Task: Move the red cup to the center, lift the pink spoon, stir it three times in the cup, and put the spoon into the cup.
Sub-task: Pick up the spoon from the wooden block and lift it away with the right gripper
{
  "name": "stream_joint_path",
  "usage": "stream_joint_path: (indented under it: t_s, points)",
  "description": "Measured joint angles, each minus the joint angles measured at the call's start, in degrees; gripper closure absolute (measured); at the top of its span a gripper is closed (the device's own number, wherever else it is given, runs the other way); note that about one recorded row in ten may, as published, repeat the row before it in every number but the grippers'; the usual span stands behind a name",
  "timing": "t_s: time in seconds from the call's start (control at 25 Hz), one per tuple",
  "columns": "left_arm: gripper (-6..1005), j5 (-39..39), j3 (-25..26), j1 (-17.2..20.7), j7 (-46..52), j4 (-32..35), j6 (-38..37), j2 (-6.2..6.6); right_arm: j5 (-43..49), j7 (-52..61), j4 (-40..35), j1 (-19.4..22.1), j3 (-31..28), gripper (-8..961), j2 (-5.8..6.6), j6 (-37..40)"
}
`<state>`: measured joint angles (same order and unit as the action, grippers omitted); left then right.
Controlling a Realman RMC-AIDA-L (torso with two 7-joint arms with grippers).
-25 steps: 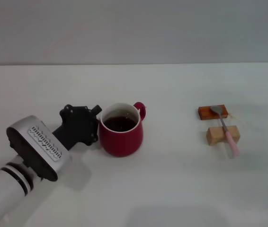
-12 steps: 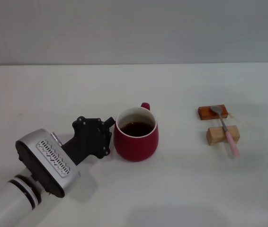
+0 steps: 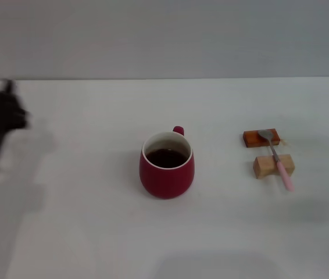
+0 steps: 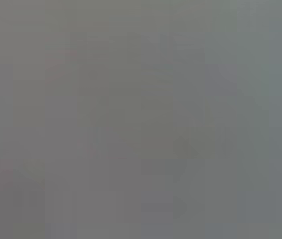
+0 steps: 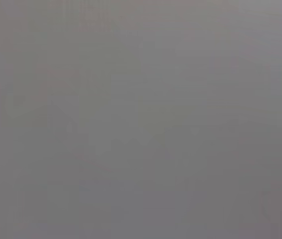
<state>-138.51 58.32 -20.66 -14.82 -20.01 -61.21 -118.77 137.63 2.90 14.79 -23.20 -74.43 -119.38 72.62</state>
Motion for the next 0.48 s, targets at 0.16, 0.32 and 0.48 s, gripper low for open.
stream_joint_path:
  t_s: [0.16,0.32,0.48]
  points:
    - [1001,2.1,9.6,1.5,9.4,0.7,-4.2,0.59,0.0,0.0,5.9,5.5,5.9,152,-0.05,0.3]
    - [1001,2.2,13.6,0.9,9.9,1.8,-4.8,0.53,-0.1,-0.1,13.1,11.4,11.6,152,-0.06,-0.1]
    - [1001,1.8,14.3,-1.6,9.3,4.0,-4.5,0.55,-0.4,-1.4,18.3,16.3,17.0,152,-0.12,-0.2]
